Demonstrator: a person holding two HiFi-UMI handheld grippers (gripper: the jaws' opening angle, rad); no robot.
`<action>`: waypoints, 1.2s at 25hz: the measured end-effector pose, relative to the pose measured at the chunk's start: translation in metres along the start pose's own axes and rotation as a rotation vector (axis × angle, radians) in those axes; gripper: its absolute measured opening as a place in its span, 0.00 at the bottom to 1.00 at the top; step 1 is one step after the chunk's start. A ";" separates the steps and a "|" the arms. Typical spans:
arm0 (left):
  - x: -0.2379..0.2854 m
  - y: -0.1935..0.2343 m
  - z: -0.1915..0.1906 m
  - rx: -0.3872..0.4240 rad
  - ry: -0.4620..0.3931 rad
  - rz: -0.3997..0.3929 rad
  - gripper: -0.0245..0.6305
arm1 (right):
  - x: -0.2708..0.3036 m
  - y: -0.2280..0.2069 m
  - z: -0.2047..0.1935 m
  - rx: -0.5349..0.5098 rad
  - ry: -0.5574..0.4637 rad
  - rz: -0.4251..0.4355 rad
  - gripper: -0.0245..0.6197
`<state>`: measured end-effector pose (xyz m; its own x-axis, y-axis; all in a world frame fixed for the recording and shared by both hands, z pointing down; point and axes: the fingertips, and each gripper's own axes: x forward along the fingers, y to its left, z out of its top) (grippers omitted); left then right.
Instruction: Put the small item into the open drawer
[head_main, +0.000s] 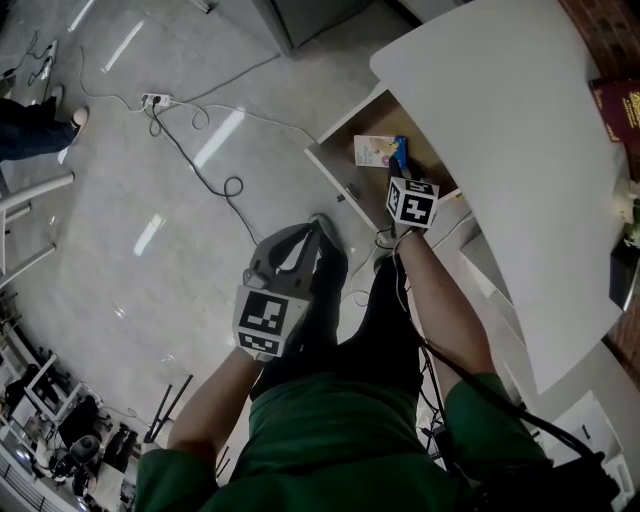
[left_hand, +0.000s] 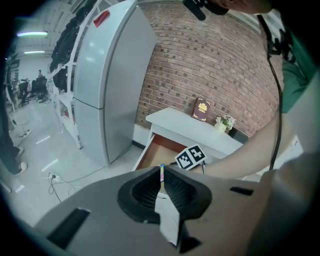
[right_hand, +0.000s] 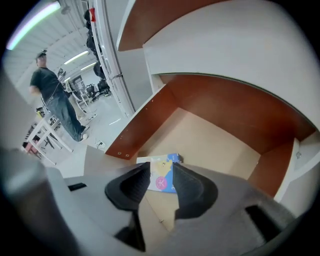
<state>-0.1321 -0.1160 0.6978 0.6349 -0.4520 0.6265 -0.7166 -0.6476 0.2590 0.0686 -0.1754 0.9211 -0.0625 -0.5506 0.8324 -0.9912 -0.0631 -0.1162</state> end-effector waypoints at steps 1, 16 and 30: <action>-0.001 -0.001 0.004 0.000 -0.007 -0.002 0.06 | -0.006 0.003 0.000 0.001 0.000 0.007 0.26; -0.027 -0.015 0.091 0.029 -0.160 0.028 0.06 | -0.152 0.087 0.085 -0.056 -0.173 0.235 0.16; -0.084 -0.047 0.229 0.114 -0.414 0.107 0.06 | -0.331 0.122 0.222 -0.113 -0.519 0.364 0.10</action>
<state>-0.0857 -0.1886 0.4647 0.6377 -0.7127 0.2921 -0.7629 -0.6368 0.1117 -0.0058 -0.1855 0.5107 -0.3610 -0.8533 0.3764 -0.9250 0.2764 -0.2607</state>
